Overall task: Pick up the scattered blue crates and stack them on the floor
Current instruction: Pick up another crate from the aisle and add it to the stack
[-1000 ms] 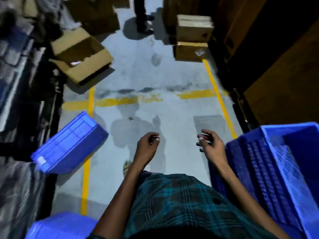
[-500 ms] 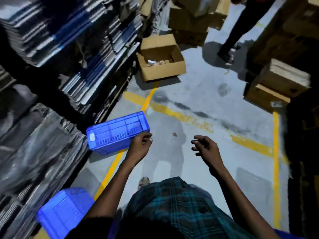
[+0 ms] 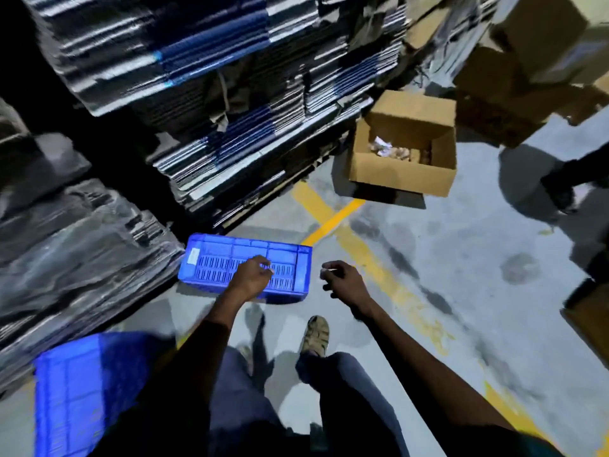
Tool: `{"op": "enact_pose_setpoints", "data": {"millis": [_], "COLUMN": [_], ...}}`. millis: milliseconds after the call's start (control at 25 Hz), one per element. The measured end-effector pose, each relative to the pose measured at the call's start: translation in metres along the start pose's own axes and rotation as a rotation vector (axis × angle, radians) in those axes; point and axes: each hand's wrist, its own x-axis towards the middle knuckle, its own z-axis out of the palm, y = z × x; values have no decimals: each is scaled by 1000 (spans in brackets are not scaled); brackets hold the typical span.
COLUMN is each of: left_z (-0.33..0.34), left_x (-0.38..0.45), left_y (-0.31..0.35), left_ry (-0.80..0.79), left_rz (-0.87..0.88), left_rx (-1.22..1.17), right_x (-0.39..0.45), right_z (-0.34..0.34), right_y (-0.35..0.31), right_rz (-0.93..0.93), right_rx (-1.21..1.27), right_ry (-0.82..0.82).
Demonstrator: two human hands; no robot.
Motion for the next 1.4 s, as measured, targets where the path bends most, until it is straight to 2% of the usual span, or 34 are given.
{"op": "enact_pose_setpoints", "data": {"millis": [120, 280, 560, 680, 800, 880, 1000, 1160, 1240, 1400], "left_z": [20, 47, 99, 125, 138, 134, 120, 102, 95, 84], "left_x": [49, 130, 285, 325, 341, 339, 318, 269, 234, 158], "left_y": [-15, -59, -116, -136, -144, -141, -128, -111, -106, -84], "left_ry": [23, -43, -68, -126, -111, -121, -241, -413, -471, -377], "left_rz": [-29, -84, 85, 124, 122, 135, 97, 53, 81, 233], "left_rx": [45, 173, 429, 655, 900, 948, 967, 919, 872, 742], "right_x": [86, 182, 359, 411, 435, 433, 384, 259, 197, 107], "right_z": [19, 41, 91, 111, 122, 124, 124, 135, 139, 121], "right_y": [37, 82, 149, 165, 166, 160, 152, 147, 137, 87], "right_rz": [51, 27, -157, -174, -62, 32, 136, -64, -54, 16], "right_rx": [-202, -403, -658, -634, -749, -751, -764, -788, -720, -736], "right_ry": [-112, -173, -135, -169, -230, -219, -214, -59, 67, 181]}}
